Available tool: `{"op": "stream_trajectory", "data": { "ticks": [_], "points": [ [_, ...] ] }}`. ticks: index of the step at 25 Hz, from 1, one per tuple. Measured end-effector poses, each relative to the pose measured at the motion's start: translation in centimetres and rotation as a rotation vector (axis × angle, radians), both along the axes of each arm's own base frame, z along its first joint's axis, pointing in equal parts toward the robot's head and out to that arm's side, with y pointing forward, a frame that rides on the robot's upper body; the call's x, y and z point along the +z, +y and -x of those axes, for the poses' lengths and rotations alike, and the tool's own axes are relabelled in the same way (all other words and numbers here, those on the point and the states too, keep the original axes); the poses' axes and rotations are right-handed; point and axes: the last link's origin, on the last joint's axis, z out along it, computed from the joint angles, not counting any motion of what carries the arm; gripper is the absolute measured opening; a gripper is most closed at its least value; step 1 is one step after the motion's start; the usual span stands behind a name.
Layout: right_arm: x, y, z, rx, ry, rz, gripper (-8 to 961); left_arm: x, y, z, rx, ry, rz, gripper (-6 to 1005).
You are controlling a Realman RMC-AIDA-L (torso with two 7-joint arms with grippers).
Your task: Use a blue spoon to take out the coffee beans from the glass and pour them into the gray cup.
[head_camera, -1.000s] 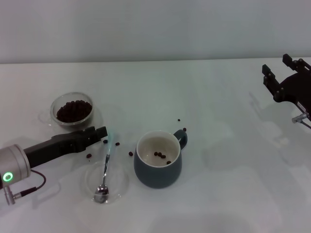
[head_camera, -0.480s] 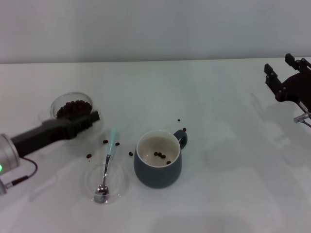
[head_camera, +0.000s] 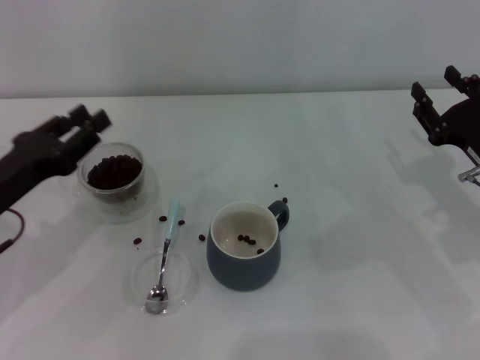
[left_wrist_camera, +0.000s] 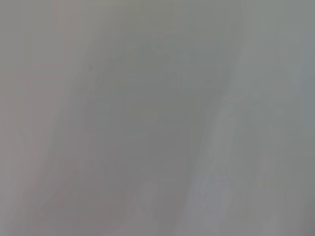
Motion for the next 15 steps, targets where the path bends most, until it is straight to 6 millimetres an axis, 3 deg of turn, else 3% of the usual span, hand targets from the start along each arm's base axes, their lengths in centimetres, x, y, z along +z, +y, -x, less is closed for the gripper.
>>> {"op": "stream_trajectory", "data": {
  "ticks": [15],
  "points": [
    [0.4, -2.4, 2.0, 0.182, 0.136, -0.004, 560, 2.4, -0.8, 3.6, 0.102, 0.04, -0.355, 448]
  ]
}}
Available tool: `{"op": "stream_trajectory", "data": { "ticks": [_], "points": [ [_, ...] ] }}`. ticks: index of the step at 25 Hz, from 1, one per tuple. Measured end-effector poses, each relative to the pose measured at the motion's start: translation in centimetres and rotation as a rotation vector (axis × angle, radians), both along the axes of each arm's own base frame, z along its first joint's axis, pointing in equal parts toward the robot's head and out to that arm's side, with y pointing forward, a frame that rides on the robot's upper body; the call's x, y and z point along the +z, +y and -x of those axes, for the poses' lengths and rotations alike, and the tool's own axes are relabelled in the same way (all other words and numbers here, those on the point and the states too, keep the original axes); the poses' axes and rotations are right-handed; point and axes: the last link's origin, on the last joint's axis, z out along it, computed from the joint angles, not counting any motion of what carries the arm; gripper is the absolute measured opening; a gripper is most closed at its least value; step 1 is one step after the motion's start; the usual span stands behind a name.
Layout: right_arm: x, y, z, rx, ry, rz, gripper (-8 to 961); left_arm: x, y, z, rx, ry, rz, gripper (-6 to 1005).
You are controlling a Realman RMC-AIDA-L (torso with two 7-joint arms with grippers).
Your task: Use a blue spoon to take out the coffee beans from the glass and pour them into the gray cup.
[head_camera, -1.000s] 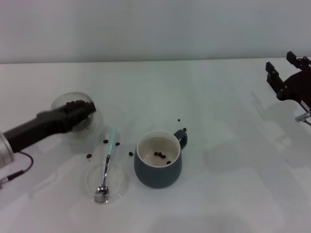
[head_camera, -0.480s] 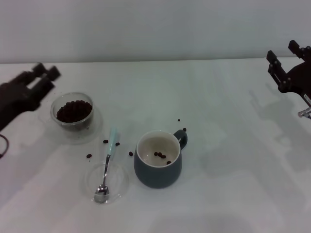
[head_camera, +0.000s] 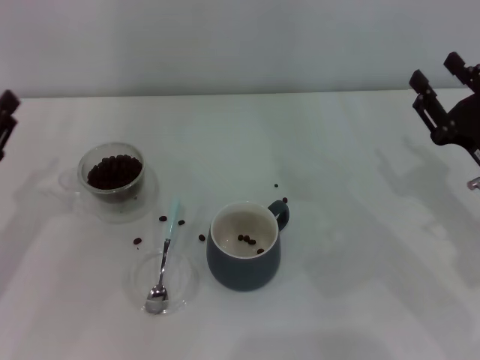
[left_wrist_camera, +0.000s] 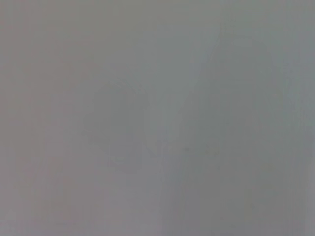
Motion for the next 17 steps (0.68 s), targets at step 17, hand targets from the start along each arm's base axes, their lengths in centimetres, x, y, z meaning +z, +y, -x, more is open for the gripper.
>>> {"op": "stream_trajectory", "data": {
  "ticks": [17],
  "points": [
    [-0.3, 0.2, -0.2, -0.018, -0.019, 0.009, 560, -0.9, -0.7, 2.3, 0.114, 0.122, -0.099, 449]
  ]
}}
